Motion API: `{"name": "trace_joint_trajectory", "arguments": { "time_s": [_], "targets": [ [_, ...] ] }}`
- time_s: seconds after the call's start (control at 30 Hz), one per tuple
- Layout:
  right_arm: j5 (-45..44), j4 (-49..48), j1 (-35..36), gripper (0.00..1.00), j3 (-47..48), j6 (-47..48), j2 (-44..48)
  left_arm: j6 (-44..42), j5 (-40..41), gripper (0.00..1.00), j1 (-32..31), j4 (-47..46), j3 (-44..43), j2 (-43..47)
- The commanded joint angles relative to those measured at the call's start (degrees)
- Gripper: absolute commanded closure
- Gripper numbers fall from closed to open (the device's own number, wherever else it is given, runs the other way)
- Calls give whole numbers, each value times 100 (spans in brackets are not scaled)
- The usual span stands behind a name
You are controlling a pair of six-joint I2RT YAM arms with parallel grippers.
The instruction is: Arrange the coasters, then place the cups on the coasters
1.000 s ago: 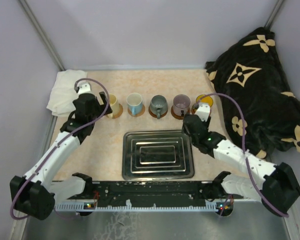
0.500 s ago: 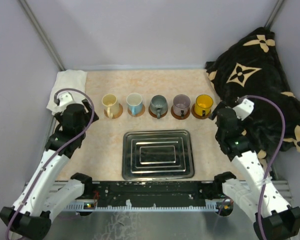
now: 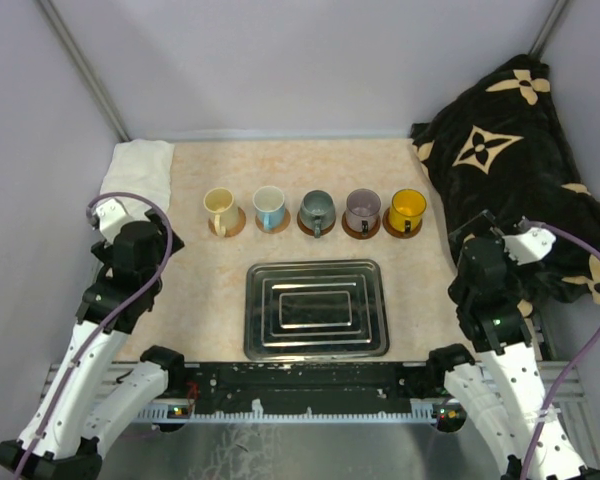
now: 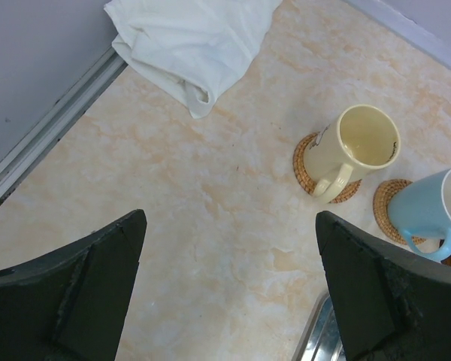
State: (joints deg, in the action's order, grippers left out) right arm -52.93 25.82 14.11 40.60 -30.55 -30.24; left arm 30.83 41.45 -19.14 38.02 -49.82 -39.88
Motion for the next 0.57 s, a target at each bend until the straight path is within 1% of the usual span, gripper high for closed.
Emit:
{"name": "trace_joint_trajectory", "arguments": {
  "time_s": [0.0,0.2,0.47,0.53],
  "targets": [
    [-360,-141,-40,1,39,34,121,210,53,1,-20,235,16,91],
    [-364,-118,-47,1,-3,31,128,170,78,1,-16,120,99,294],
    [-293,-162,-42,1,-8,15,54,381,198,1,-19,281,83,216],
    [-284,-161,-43,1,-8,19,37,332,134,1,-20,176,135,268]
  ]
}}
